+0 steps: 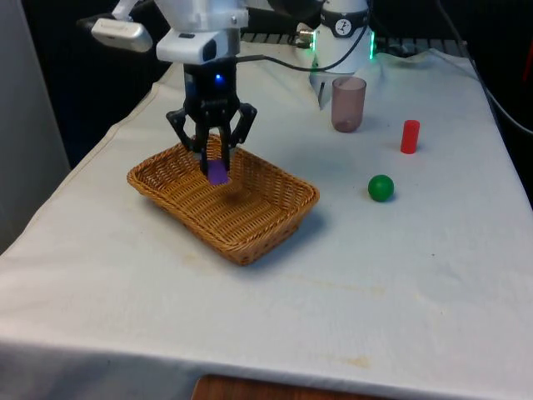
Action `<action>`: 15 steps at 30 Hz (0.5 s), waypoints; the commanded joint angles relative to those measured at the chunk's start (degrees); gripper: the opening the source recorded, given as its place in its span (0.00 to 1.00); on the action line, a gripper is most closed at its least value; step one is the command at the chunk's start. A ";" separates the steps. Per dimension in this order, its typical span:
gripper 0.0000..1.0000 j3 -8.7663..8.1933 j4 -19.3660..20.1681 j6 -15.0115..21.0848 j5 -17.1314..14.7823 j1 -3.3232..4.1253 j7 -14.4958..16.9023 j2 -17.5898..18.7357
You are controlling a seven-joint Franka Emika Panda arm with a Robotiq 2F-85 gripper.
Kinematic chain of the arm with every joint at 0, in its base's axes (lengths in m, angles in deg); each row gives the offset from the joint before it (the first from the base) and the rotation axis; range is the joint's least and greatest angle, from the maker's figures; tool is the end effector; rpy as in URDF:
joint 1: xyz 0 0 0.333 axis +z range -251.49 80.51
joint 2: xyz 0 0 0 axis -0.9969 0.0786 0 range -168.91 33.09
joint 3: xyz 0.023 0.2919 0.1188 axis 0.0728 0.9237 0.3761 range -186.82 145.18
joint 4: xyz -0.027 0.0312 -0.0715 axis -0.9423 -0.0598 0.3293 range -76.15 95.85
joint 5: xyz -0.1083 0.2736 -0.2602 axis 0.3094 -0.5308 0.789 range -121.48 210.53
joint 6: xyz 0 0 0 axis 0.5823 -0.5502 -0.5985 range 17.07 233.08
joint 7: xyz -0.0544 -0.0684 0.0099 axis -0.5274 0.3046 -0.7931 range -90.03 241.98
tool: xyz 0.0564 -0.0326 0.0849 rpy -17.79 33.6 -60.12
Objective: Pick up the triangular block and place it into the basket.
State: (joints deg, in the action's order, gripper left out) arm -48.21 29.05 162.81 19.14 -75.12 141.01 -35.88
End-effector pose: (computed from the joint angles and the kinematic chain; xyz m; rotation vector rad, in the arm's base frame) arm 0.6181 -0.1740 0.2443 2.9388 0.8642 0.2120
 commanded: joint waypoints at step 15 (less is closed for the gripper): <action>0.34 -0.63 -1.60 1.83 -4.93 -0.34 2.06 4.76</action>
State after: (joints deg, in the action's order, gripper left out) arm -48.89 27.34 164.35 14.33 -75.52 142.95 -30.95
